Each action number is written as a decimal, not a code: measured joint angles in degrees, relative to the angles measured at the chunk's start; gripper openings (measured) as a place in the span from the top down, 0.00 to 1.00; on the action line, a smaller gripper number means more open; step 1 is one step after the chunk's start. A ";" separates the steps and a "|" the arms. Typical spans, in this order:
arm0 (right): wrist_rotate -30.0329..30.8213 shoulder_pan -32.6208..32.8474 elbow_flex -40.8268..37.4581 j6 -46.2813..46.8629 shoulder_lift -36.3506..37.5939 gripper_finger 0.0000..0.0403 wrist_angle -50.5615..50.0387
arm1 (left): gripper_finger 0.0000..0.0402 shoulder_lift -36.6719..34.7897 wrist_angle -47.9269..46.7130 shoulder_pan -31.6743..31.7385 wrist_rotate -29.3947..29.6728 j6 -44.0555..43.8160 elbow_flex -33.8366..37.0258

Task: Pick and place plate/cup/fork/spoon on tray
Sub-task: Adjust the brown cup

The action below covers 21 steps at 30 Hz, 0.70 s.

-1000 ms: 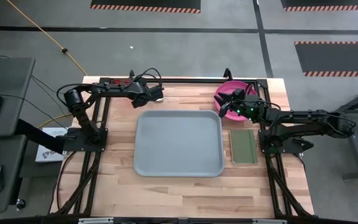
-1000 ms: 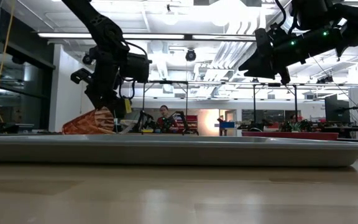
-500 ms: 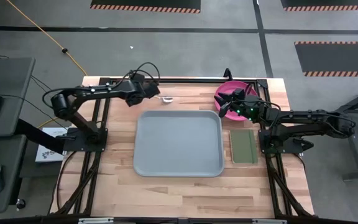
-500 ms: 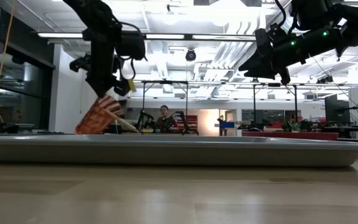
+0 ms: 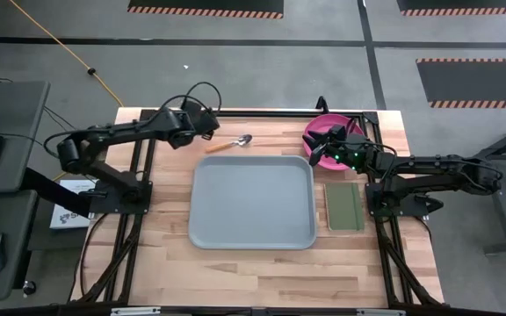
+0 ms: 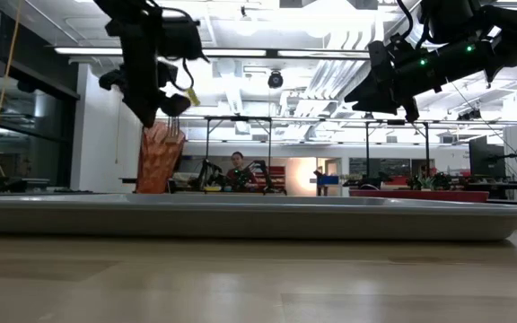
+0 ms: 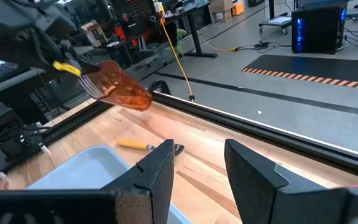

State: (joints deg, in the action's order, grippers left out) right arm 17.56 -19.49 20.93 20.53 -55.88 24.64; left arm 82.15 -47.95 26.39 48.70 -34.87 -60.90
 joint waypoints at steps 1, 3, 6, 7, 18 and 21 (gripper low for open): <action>0.00 0.00 0.00 0.00 0.00 0.66 0.00 | 0.99 -0.94 0.01 0.00 -0.66 0.96 0.00; 0.00 0.00 0.00 0.00 0.00 0.66 0.00 | 0.99 -3.03 -0.20 0.23 -2.82 3.33 0.00; 0.00 0.01 0.00 0.00 0.00 0.66 0.00 | 0.99 -6.35 -0.20 1.49 -8.78 8.56 0.00; 0.00 0.02 0.00 0.00 0.00 0.66 0.00 | 0.99 -7.48 -0.25 2.30 -11.83 10.28 0.00; -1.50 0.00 0.00 0.00 0.00 0.66 -0.04 | 0.99 -19.23 -8.24 17.10 -34.89 22.23 0.00; -1.51 0.00 0.00 0.00 0.00 0.66 -0.02 | 0.99 -19.63 -13.19 21.47 -37.03 23.60 0.02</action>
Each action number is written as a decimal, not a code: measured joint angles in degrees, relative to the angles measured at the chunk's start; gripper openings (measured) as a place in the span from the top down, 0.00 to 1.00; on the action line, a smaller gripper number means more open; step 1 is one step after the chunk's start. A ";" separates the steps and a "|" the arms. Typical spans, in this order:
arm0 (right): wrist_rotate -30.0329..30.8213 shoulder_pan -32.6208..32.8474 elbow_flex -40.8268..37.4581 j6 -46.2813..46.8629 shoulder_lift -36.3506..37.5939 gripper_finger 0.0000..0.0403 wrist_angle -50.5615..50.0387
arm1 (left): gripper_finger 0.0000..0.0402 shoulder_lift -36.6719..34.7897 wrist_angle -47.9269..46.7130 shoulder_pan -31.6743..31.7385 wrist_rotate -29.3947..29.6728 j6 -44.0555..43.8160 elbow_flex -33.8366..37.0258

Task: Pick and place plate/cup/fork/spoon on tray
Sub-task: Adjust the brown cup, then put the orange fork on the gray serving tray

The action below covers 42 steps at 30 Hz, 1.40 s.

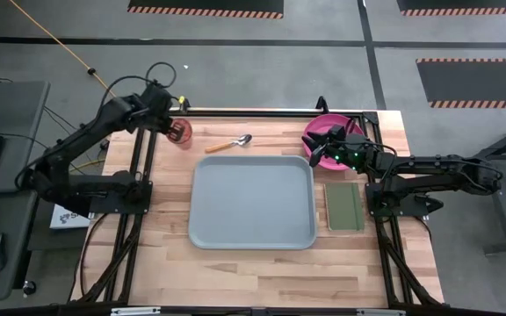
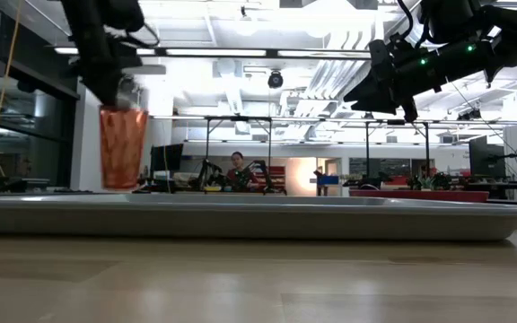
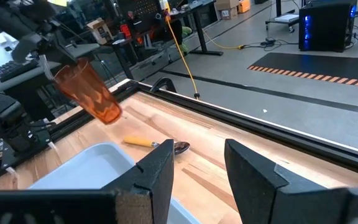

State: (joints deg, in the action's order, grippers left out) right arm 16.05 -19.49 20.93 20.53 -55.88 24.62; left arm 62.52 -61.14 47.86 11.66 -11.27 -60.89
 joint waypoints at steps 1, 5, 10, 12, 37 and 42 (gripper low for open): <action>0.02 0.01 0.00 0.00 0.00 0.66 0.00 | 0.99 0.06 -0.09 1.22 0.01 0.14 0.01; 0.02 0.01 0.00 -0.01 0.00 0.66 0.00 | 0.99 0.76 0.33 5.33 -2.92 2.02 0.01; 0.02 0.00 0.00 -1.03 0.00 0.66 0.02 | 0.99 3.42 0.90 8.04 -6.81 2.89 0.08; 0.02 0.01 0.00 -1.07 0.00 0.66 0.01 | 0.99 4.85 0.20 8.79 -6.57 3.40 0.16; 0.04 0.00 0.00 -0.87 0.00 0.66 0.02 | 0.83 8.09 1.07 8.76 -5.83 4.58 0.09; 0.07 0.02 0.00 -0.87 0.00 0.66 0.02 | 0.74 7.81 1.17 8.76 -5.86 5.48 0.07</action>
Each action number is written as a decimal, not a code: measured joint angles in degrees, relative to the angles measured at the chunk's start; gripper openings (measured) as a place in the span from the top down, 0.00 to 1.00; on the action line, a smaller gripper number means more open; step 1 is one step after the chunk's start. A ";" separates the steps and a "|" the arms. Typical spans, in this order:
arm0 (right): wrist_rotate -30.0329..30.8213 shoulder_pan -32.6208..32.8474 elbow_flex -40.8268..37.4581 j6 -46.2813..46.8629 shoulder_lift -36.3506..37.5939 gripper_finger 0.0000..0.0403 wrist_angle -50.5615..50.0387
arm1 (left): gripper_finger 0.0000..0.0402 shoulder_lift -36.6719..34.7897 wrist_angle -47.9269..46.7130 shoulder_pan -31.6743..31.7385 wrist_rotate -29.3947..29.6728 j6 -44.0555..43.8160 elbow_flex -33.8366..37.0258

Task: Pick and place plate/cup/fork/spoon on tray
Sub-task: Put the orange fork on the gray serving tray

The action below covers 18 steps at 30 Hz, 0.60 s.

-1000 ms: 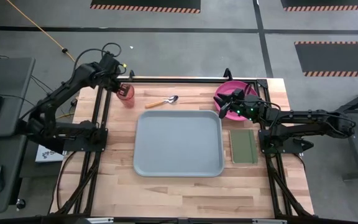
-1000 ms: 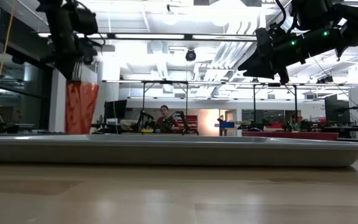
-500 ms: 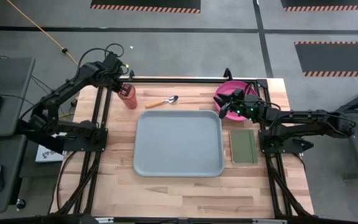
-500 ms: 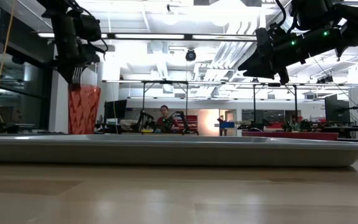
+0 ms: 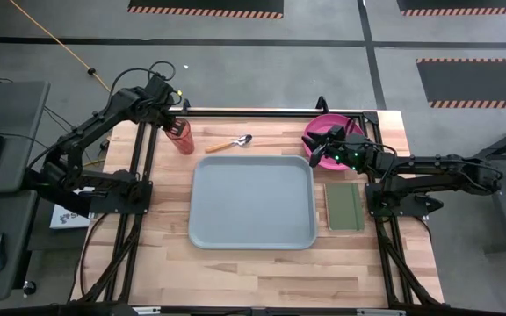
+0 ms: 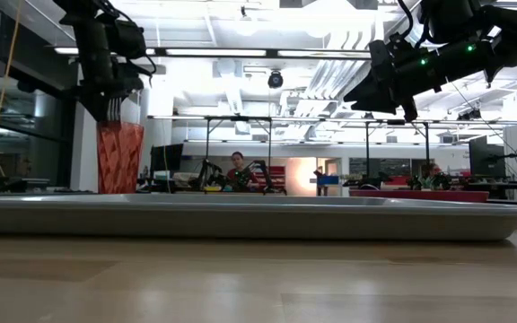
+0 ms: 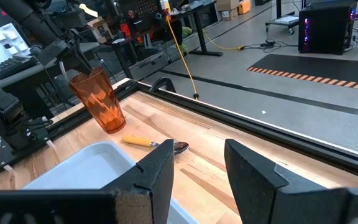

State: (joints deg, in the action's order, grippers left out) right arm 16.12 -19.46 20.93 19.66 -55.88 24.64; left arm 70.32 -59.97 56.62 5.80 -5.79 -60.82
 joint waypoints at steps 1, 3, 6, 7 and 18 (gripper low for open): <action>-0.01 -0.01 0.00 0.00 0.00 0.66 0.00 | 0.72 0.00 0.01 0.00 0.01 0.03 -0.02; 0.00 -0.01 0.00 0.00 0.00 0.66 0.00 | 0.68 0.00 0.02 0.00 -0.02 0.08 -0.02; 0.00 -0.02 0.00 0.00 0.00 0.66 0.00 | 0.63 0.00 -0.21 0.00 -0.35 0.46 -0.46; 0.00 -0.02 0.00 0.02 0.00 0.66 0.00 | 0.61 -0.02 -0.17 0.00 -0.37 0.56 -0.86; 0.00 -0.02 0.00 0.02 0.00 0.66 0.00 | 0.60 -2.45 -0.06 -0.04 1.74 0.63 -10.58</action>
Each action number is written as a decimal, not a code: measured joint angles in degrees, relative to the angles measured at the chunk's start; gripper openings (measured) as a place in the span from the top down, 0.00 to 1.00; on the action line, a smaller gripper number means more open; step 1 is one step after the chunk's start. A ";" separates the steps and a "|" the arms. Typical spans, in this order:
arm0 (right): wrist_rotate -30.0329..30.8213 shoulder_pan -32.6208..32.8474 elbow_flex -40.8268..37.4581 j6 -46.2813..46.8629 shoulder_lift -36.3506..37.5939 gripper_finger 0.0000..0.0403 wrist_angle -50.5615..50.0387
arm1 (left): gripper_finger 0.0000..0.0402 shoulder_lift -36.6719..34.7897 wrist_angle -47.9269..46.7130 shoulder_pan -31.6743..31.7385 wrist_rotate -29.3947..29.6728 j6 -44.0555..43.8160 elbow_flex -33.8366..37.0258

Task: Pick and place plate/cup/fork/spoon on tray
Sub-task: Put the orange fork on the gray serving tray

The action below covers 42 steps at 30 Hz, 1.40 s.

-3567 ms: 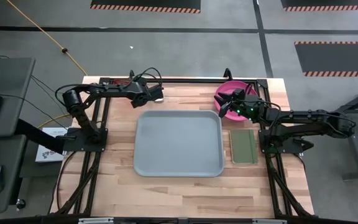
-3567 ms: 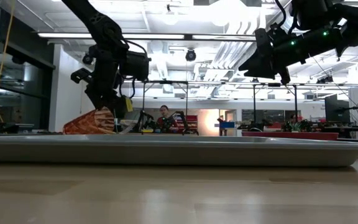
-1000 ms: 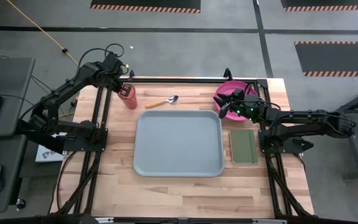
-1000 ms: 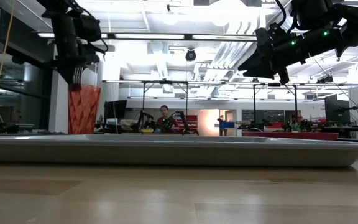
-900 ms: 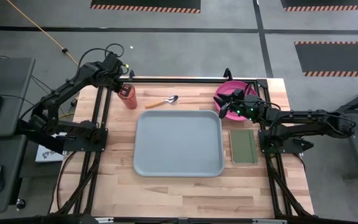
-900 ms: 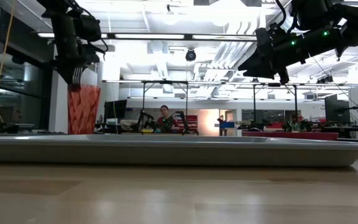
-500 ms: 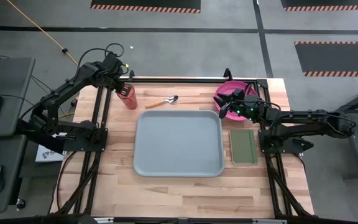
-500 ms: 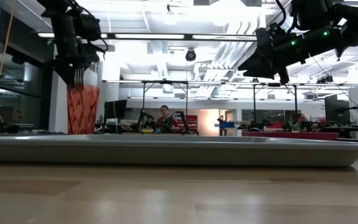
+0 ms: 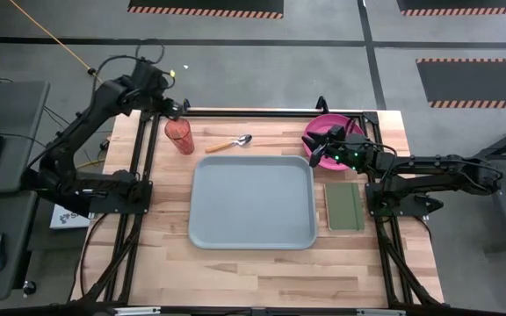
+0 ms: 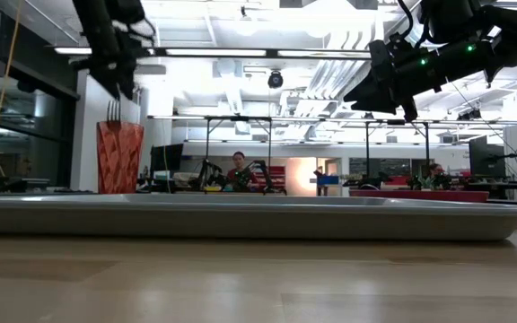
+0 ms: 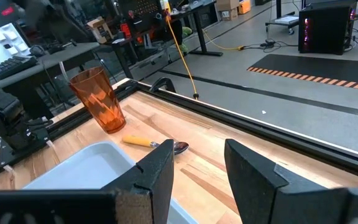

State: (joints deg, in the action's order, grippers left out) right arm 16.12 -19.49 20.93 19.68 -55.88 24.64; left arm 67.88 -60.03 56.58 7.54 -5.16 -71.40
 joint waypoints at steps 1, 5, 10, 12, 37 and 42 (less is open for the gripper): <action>0.00 0.02 0.00 0.00 0.00 0.66 0.00 | 0.60 -0.62 0.07 -0.18 -0.42 0.61 -0.80; 0.00 0.00 0.00 -0.01 0.00 0.66 0.00 | 0.60 -3.92 -0.20 -2.06 -7.57 4.68 -1.88; 0.00 0.00 0.00 0.00 0.00 0.66 0.00 | 0.60 -8.56 -5.86 -6.83 -20.66 11.54 -1.88; 0.00 0.02 0.00 -0.02 0.00 0.66 0.00 | 0.60 -10.04 -8.05 -8.75 -22.86 11.84 -1.78; 0.00 0.01 0.00 0.00 0.00 0.66 0.00 | 0.60 -10.48 -4.42 -16.92 -1.95 29.38 9.75; 0.00 0.00 0.00 0.00 0.00 0.66 -0.18 | 0.60 -9.48 -3.69 -16.92 2.89 33.71 9.75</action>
State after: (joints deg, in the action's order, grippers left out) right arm 16.12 -19.49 20.93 19.68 -55.88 24.46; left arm 58.40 -63.72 39.66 10.43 28.55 -61.65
